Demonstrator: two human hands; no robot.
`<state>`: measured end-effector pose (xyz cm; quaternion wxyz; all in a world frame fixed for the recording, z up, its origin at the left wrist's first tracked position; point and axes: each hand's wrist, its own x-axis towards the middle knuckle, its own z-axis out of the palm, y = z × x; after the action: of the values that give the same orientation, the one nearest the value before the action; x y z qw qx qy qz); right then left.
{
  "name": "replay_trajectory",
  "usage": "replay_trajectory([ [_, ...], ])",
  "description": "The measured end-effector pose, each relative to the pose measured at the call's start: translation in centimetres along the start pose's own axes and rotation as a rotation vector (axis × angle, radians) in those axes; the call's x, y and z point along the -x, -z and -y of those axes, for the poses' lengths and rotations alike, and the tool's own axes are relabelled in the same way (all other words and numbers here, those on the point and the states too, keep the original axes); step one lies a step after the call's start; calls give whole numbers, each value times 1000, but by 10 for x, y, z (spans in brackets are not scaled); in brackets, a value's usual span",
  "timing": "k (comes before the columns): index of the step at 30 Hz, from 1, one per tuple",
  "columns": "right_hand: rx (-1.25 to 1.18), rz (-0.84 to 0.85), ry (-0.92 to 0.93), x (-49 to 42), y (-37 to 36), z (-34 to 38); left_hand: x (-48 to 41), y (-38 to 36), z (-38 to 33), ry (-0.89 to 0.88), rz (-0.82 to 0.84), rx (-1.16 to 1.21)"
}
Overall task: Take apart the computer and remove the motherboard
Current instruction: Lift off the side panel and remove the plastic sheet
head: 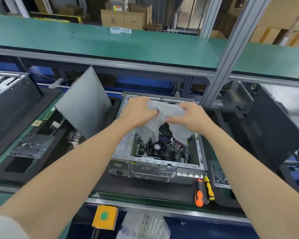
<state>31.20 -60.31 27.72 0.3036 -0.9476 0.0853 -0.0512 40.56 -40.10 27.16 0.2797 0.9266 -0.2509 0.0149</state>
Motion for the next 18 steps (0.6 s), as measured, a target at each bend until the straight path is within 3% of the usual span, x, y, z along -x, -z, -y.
replay_trajectory([
  [3,-226,-82,-40,4,-11,8,6,-4,-14,281,-57,366],
  [7,-545,76,31,11,-18,15,22,10,-22,487,62,882],
  [10,-664,168,48,14,-18,24,37,29,-14,446,186,1128],
  [13,-814,167,3,18,-28,43,62,38,-6,315,220,1145],
  [16,-898,157,-34,27,-46,71,95,41,4,217,88,1117],
  [18,-1062,246,-30,34,-61,90,123,42,15,191,-86,1091],
])
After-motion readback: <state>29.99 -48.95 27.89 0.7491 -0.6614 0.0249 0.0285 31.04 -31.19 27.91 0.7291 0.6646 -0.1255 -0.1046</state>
